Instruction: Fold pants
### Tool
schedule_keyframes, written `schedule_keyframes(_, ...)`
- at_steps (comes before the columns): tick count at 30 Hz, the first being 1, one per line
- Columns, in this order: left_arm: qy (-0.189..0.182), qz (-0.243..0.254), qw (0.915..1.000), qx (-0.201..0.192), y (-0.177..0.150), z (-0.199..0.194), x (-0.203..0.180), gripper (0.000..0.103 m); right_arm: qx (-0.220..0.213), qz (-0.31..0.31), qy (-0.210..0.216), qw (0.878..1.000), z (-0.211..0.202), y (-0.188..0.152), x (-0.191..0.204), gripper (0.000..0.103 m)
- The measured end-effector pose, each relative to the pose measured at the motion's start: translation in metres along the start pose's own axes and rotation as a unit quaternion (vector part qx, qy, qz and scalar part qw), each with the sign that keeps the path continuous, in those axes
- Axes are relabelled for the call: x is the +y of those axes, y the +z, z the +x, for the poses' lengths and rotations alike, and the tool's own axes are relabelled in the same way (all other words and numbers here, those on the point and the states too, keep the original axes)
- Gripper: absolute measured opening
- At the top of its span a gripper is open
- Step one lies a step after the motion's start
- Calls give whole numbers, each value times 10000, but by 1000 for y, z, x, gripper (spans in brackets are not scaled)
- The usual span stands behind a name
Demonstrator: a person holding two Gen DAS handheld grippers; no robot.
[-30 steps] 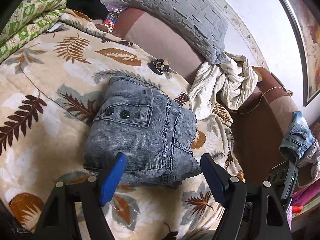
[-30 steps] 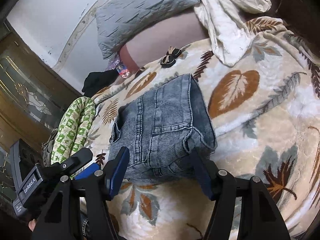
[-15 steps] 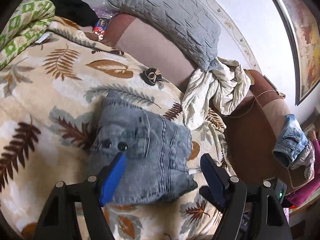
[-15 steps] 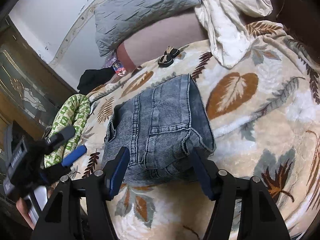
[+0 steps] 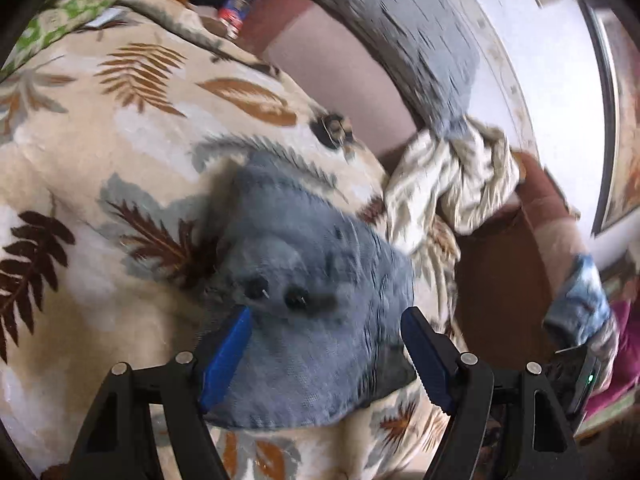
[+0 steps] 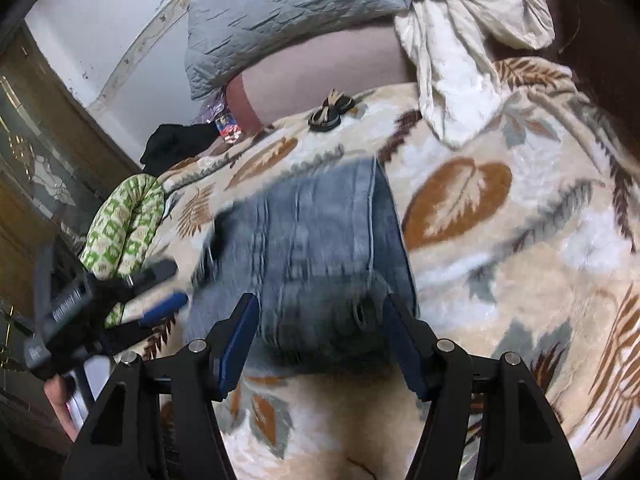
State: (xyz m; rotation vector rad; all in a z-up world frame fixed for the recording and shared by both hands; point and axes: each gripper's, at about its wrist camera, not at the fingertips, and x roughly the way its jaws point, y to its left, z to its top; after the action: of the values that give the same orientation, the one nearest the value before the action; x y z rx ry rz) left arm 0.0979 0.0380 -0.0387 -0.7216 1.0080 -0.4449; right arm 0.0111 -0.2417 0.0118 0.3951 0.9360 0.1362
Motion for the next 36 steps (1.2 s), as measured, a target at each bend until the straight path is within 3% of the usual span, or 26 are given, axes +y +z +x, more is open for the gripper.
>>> schedule_keyframes(2, 88, -139, 9998, -73, 4, -2, 7, 80, 240, 25, 7, 9997, 7, 24, 4, 65)
schedule_keyframes(6, 378, -344, 9985, 174, 5, 9, 21, 80, 501, 337, -6, 9982, 46, 51, -21, 74)
schedule_keyframes(8, 534, -262, 9974, 413, 2, 21, 22, 80, 898, 685, 182, 9934, 69, 44, -42, 74)
schedule_keyframes(9, 660, -232, 9960, 549, -1, 30, 22, 80, 1299, 766, 212, 9883, 85, 34, -51, 74)
schedule_keyframes(12, 977, -127, 9922, 767, -8, 49, 20, 80, 2149, 800, -122, 9733, 115, 8, -65, 74)
schedule_keyframes(16, 1393, 139, 9876, 715, -14, 55, 17, 81, 2165, 854, -90, 9725, 112, 2, -68, 74)
schedule_keyframes(18, 1330, 152, 9885, 703, -14, 50, 17, 79, 2075, 777, -100, 9751, 106, 1, -63, 74)
schedule_keyframes(21, 1113, -25, 9912, 711, -11, 43, 20, 77, 2174, 672, 451, 9727, 106, -1, -52, 74)
schedule_keyframes(26, 1198, 49, 9896, 801, -14, 52, 17, 77, 2297, 729, 301, 9701, 115, -5, -56, 72)
schedule_keyframes(31, 1303, 131, 9889, 707, -18, 51, 15, 64, 2165, 381, 106, 9755, 109, -8, -40, 58)
schedule_keyframes(36, 1537, 391, 9857, 571, -23, 51, 6, 70, 1947, 77, -174, 9807, 100, -7, -34, 55)
